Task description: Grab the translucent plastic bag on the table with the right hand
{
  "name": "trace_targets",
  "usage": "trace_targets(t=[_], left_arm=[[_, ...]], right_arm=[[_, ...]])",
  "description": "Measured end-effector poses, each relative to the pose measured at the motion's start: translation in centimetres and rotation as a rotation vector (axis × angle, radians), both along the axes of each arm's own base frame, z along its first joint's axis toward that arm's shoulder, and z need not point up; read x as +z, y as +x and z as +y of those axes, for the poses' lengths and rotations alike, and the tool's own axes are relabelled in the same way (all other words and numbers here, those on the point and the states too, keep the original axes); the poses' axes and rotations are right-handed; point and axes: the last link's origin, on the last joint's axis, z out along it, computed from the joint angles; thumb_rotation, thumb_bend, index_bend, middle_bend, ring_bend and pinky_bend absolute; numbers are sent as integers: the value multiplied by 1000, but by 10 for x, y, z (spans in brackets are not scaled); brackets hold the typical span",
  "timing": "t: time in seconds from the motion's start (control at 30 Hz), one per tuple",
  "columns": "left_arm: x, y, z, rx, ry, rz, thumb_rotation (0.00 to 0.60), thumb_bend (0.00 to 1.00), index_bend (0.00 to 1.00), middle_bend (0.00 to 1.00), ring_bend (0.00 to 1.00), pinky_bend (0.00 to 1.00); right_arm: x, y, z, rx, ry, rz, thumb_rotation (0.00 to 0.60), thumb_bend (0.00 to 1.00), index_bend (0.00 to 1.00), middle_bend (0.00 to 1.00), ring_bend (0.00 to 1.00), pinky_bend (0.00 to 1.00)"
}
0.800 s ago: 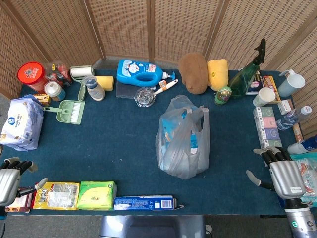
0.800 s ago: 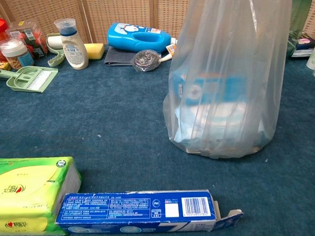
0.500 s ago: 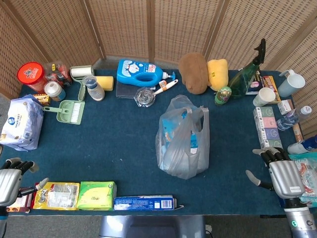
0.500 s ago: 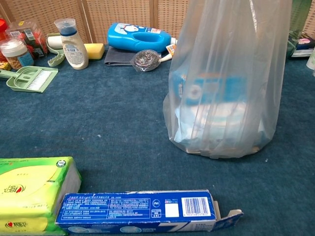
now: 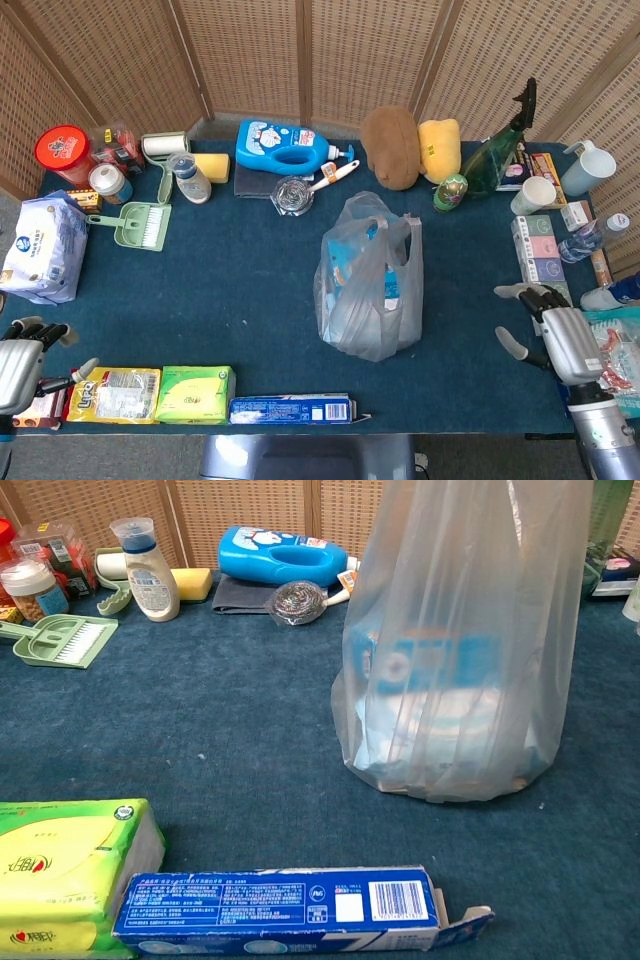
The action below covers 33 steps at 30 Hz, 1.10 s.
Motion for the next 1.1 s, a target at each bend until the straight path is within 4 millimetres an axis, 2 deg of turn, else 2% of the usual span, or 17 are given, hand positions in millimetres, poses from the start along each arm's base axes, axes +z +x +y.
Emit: trace_targets(t=[0.33, 0.47, 0.7, 0.87, 1.1], left_arm=[[1, -5, -1, 28, 1, 6, 0, 154, 462, 506, 436, 237], [-1, -7, 3, 32, -2, 8, 0, 154, 462, 506, 436, 237], [-5, -9, 7, 39, -13, 9, 0, 153, 462, 506, 436, 237], [-8, -13, 9, 52, -20, 9, 0, 153, 462, 506, 436, 237], [-10, -18, 11, 62, -23, 6, 0, 153, 462, 506, 436, 237]], right_arm=[[10, 43, -47, 33, 210, -406, 3, 306, 269, 329, 264, 208], [13, 65, -70, 41, 290, -478, 2, 305, 269, 329, 264, 208], [9, 91, -99, 59, 340, -501, 4, 304, 270, 328, 265, 208], [3, 110, -107, 78, 375, -518, 4, 304, 269, 329, 269, 208], [-6, 132, -101, 77, 455, -593, 3, 301, 269, 331, 274, 208]])
